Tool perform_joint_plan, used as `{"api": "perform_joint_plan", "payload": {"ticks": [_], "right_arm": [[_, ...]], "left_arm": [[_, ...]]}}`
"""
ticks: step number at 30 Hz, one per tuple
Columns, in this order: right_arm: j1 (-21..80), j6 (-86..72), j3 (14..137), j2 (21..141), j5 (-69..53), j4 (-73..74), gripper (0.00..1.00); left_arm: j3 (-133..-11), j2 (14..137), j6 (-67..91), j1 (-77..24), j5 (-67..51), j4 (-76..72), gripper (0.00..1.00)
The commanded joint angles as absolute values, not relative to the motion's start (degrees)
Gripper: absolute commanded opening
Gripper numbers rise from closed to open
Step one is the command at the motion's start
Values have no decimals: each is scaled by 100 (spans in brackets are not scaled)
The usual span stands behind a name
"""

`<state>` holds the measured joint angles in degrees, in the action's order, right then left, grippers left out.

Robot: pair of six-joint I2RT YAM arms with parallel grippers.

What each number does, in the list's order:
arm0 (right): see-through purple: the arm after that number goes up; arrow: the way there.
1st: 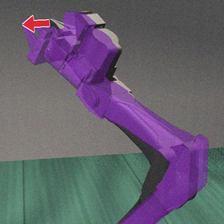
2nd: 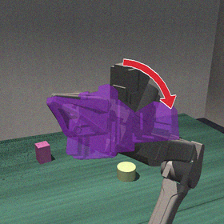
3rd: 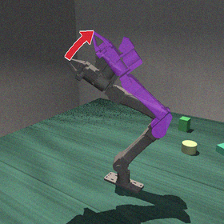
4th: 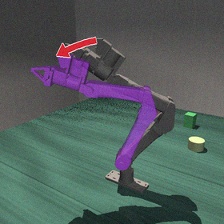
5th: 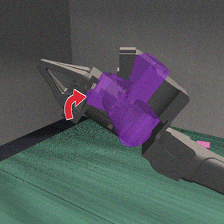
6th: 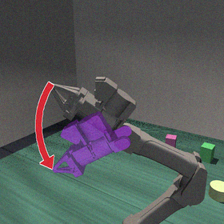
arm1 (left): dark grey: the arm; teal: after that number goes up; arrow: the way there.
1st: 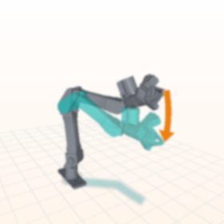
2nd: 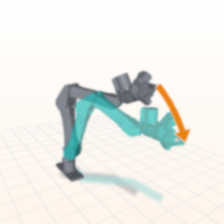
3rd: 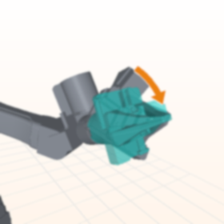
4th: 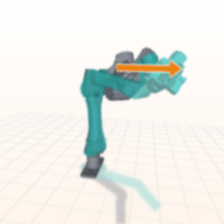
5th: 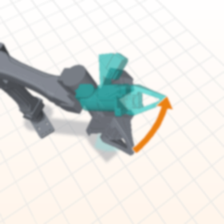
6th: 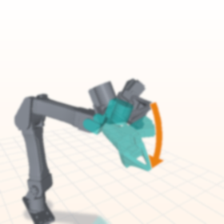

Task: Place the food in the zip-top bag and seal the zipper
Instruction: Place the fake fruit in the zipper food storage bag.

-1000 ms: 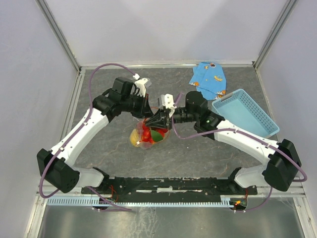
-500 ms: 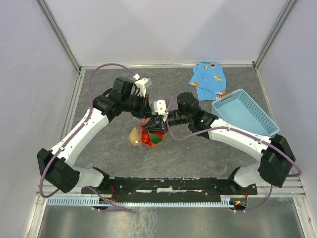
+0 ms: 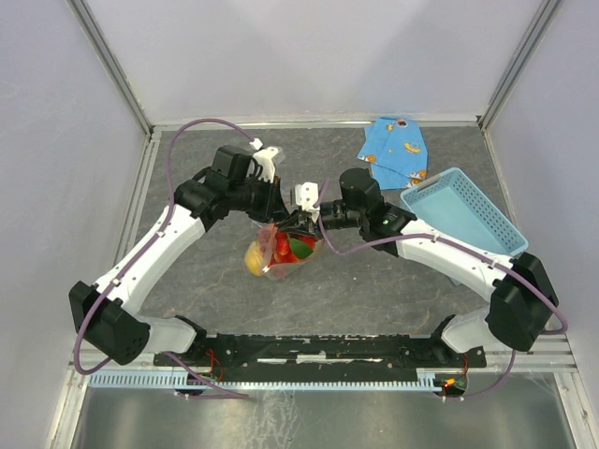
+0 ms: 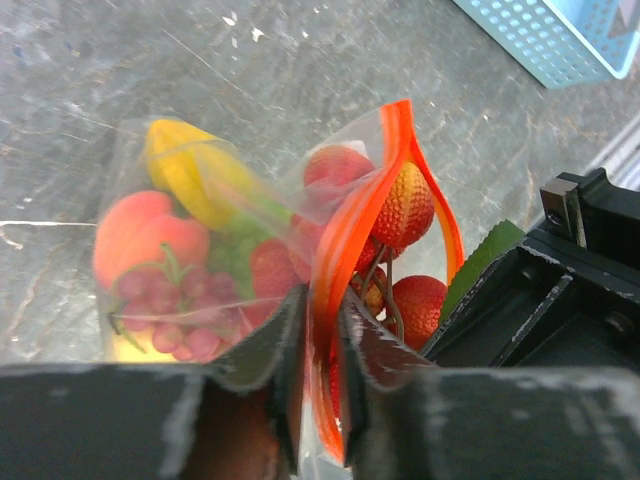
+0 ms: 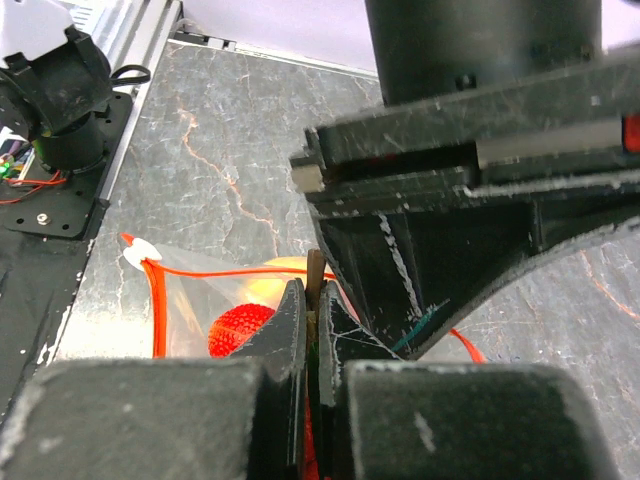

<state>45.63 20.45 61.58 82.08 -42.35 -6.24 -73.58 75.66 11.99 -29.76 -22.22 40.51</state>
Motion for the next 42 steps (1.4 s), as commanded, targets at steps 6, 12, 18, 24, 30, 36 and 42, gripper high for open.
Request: {"api": "perform_joint_plan", "payload": {"ticks": [6,12,18,24,30,36,42], "right_arm": [[4405,1839,6298,8458,-4028,-1556,2],[4211,1524,6312,8630,-4005,-2029,2],[4131,1306,6469,8873,-4003,-2234,2],[4067,1048,6516,9017,-4118,-2495,2],[4028,994,6546,9029,-4122,-2496,2],[4018,934,6575,9087,-4188,-2514,2],[4016,953,6581,9071,-4223,-2505,2]], "left_arm": [[-6865,6144,1795,-2992,-507,3758,50],[-5983,5053,1888,-2996,-455,3810,60],[-4969,4320,1920,-2992,-1468,3506,69],[-4343,3514,2144,-2993,-1677,2861,70],[-3898,3148,2109,-2997,-1870,2274,70],[-3275,2868,1785,-2989,-1864,1413,67],[-3231,3136,1459,-3000,-1937,1201,63]]}}
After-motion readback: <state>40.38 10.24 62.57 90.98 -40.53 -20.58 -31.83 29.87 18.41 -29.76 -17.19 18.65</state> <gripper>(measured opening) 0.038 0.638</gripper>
